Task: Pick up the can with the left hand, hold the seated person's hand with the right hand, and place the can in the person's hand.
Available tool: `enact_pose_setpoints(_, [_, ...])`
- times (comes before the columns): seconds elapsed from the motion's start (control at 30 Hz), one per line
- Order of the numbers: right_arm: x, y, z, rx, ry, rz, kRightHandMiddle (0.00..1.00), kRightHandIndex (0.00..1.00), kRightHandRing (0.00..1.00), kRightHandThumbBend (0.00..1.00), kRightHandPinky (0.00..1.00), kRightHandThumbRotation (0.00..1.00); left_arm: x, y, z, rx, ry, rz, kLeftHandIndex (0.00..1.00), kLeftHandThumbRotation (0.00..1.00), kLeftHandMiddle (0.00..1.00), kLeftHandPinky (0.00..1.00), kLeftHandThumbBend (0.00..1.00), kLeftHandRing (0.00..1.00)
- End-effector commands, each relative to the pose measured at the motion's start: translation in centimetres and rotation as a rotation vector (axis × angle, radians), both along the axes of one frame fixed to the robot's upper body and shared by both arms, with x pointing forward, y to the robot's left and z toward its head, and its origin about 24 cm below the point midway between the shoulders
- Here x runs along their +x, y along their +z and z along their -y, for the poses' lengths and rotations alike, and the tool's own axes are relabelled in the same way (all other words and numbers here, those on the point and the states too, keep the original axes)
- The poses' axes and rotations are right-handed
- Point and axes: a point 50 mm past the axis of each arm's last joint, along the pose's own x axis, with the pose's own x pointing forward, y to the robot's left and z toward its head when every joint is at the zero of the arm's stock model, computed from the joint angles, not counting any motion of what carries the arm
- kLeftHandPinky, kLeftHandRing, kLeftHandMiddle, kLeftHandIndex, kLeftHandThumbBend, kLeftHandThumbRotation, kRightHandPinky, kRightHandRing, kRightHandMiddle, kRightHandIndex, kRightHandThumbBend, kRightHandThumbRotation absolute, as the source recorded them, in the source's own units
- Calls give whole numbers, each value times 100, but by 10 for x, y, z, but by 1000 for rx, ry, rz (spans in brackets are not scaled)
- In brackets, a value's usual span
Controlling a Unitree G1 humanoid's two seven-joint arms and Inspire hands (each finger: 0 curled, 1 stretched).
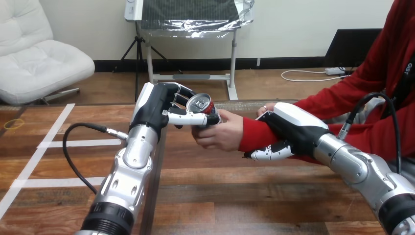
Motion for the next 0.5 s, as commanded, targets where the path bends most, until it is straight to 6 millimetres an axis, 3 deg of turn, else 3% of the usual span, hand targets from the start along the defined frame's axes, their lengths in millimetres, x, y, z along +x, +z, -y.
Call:
enact_pose_setpoints(0.0, [10,30,-37,109,97,133,39,42,32,47,27,34,14,37,20,-11,-63,129,41,0,41,29,82,36])
enact_pose_setpoints(0.23, [10,30,-37,114,95,130,39,42,32,47,28,34,15,36,23,2,-66,123,41,0,41,31,83,37])
enact_pose_setpoints(0.47, [10,29,-37,120,92,129,39,42,32,47,27,34,14,34,25,21,-65,112,42,0,43,42,84,42])
